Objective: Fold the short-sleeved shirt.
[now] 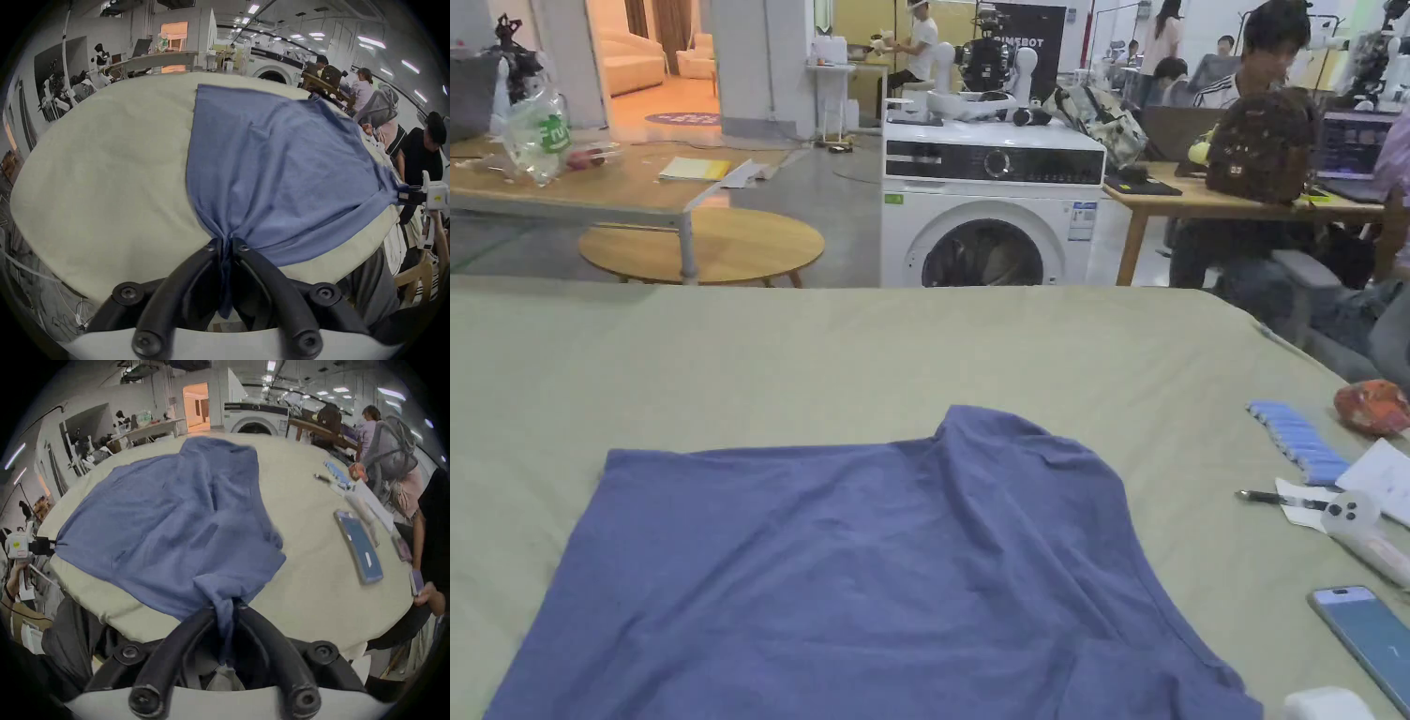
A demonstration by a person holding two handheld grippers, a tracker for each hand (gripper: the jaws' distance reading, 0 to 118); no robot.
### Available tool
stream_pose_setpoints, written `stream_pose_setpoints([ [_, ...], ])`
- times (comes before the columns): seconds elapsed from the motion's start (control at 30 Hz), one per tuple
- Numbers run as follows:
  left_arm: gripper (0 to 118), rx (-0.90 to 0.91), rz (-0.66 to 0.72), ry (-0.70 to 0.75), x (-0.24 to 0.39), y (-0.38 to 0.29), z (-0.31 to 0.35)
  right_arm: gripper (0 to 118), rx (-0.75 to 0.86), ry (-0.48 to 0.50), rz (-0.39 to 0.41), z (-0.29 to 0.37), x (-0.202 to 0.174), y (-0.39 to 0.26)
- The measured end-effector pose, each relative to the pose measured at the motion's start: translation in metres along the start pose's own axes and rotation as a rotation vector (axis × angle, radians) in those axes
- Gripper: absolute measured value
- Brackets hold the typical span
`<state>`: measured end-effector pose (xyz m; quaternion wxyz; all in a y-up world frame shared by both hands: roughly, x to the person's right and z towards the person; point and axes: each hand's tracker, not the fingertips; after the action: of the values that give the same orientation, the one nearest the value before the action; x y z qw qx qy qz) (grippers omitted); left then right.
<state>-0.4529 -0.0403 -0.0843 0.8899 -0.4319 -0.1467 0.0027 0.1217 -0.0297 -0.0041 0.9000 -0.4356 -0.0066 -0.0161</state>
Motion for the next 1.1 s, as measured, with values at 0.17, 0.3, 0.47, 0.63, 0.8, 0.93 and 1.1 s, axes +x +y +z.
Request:
stream_pose_setpoints([
  [0.17,2,0.216,0.051,-0.049,-0.006,0.065,0.023,2,0.165,0.018,-0.027,0.008,0.007,0.065],
  [0.3,2,0.251,0.034,-0.037,-0.011,0.143,-0.015,2,0.191,-0.048,0.043,-0.04,0.005,0.145],
  [0.47,2,0.14,0.038,0.049,-0.024,0.202,-0.096,3,0.092,-0.109,-0.028,-0.12,0.01,0.204],
  [0.63,74,0.175,0.139,0.035,-0.029,0.208,-0.123,70,0.094,-0.154,-0.096,-0.148,0.014,0.202],
  [0.8,67,0.273,0.111,0.027,-0.014,0.201,-0.106,69,0.226,-0.104,-0.131,-0.126,0.006,0.19],
  [0.93,67,0.392,0.005,-0.001,0.017,0.202,-0.085,69,0.342,-0.028,-0.064,-0.103,-0.022,0.188],
  [1.1,19,0.419,-0.068,-0.034,0.057,0.21,-0.064,26,0.384,0.01,-0.036,-0.087,-0.057,0.191],
])
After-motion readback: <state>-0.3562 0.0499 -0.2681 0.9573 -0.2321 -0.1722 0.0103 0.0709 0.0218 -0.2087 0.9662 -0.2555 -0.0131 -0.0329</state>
